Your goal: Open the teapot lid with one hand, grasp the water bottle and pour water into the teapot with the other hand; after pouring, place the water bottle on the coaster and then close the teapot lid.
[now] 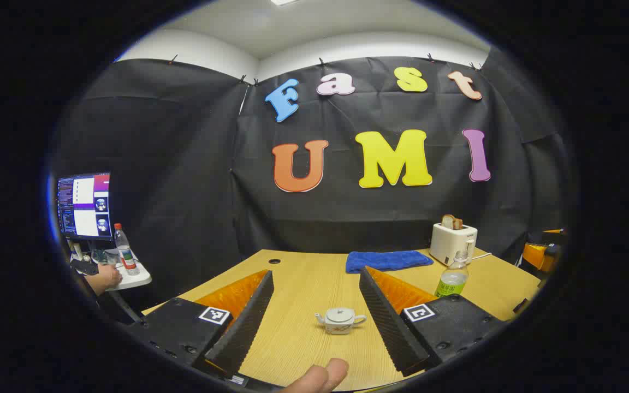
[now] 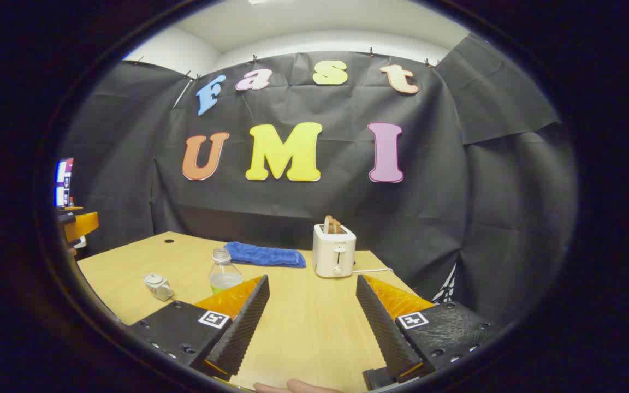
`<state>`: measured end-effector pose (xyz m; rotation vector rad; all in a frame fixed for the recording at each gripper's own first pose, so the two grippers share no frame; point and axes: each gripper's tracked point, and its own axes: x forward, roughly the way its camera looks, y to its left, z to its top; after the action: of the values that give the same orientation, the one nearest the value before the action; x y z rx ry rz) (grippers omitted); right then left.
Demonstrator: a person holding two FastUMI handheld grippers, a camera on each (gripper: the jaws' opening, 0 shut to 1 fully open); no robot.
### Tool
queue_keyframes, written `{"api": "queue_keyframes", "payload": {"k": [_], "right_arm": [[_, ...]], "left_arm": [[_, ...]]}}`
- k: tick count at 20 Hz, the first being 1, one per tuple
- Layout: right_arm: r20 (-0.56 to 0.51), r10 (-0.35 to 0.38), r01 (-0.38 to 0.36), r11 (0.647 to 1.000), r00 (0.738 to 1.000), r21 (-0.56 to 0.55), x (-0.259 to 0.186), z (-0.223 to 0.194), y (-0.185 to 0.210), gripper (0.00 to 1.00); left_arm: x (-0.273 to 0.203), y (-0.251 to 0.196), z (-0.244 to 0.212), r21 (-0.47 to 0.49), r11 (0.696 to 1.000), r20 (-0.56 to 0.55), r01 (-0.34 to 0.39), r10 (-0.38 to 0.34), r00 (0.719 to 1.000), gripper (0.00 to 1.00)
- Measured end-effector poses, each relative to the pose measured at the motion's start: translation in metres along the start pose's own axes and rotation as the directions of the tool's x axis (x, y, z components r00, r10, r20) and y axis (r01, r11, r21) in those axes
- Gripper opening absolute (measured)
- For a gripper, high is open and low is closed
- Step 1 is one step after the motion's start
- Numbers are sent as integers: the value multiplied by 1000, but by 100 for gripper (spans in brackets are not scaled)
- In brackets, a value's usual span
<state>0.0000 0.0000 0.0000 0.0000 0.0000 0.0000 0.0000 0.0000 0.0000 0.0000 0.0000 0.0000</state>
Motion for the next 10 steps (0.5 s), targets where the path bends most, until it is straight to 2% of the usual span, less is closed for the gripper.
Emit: {"api": "queue_keyframes", "payload": {"k": [8,10], "right_arm": [[54,-41,44,998,998,-47,2,8,-2,95],[49,-25,28,998,998,-53,2,4,4,96]], "left_arm": [[21,-18,-24,-15,999,-47,30,-30,998,99],[26,-19,-34,-18,1000,-72,23,-24,997,99]]}}
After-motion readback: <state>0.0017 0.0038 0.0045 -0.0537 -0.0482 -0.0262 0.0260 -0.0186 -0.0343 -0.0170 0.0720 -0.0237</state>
